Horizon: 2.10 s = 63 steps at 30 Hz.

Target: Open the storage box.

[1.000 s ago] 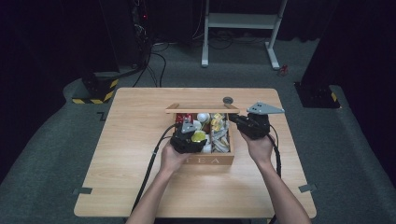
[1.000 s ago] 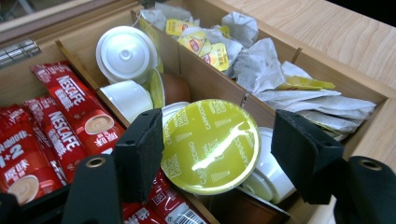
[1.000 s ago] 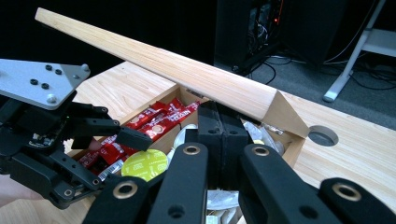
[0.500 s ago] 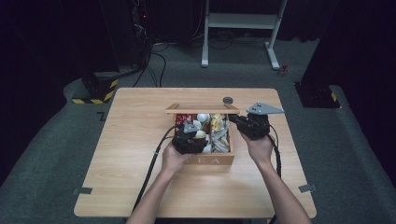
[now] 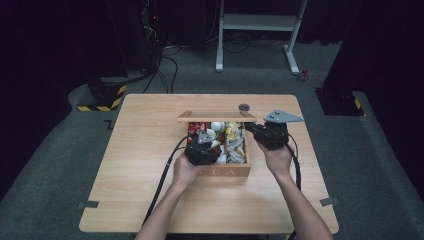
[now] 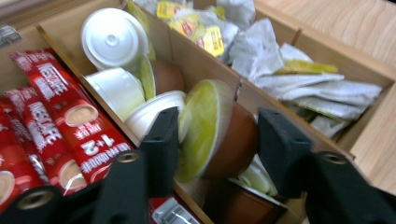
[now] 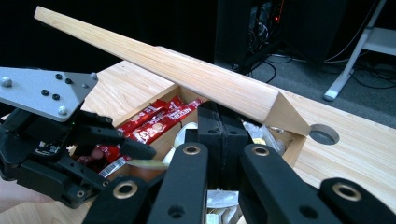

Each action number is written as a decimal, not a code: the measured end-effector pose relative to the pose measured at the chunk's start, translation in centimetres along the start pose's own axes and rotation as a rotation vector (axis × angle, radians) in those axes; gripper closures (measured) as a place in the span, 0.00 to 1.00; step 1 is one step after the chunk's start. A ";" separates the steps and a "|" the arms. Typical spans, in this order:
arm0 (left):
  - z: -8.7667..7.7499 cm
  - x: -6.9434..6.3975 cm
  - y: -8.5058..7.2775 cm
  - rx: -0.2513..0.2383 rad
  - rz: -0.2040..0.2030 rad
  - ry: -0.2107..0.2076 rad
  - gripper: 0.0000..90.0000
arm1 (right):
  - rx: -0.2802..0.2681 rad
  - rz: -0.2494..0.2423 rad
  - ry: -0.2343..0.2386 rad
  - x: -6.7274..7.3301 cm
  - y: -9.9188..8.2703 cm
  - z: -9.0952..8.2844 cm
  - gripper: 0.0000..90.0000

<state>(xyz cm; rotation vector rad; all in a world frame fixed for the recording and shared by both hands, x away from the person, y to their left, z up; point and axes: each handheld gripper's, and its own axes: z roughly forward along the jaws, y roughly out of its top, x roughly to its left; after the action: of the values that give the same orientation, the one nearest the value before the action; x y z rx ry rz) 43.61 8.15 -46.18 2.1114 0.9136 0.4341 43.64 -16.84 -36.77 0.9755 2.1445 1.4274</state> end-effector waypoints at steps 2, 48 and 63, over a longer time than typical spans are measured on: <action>0.1 -0.1 0.0 -0.002 0.005 0.001 0.58 | 0.000 0.000 0.000 0.0 0.0 0.0 1.00; -3.0 0.5 0.3 -0.111 -0.006 0.006 0.65 | -0.004 0.003 0.004 0.1 -0.1 0.2 1.00; -4.8 0.9 0.1 -0.156 -0.032 -0.013 0.65 | 0.002 0.001 0.006 0.1 -0.1 0.3 1.00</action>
<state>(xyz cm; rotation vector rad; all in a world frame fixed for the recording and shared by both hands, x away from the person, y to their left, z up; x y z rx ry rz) 41.60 11.27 -43.06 1.9530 0.8764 0.4600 43.69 -16.58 -37.02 0.9750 2.1504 1.4304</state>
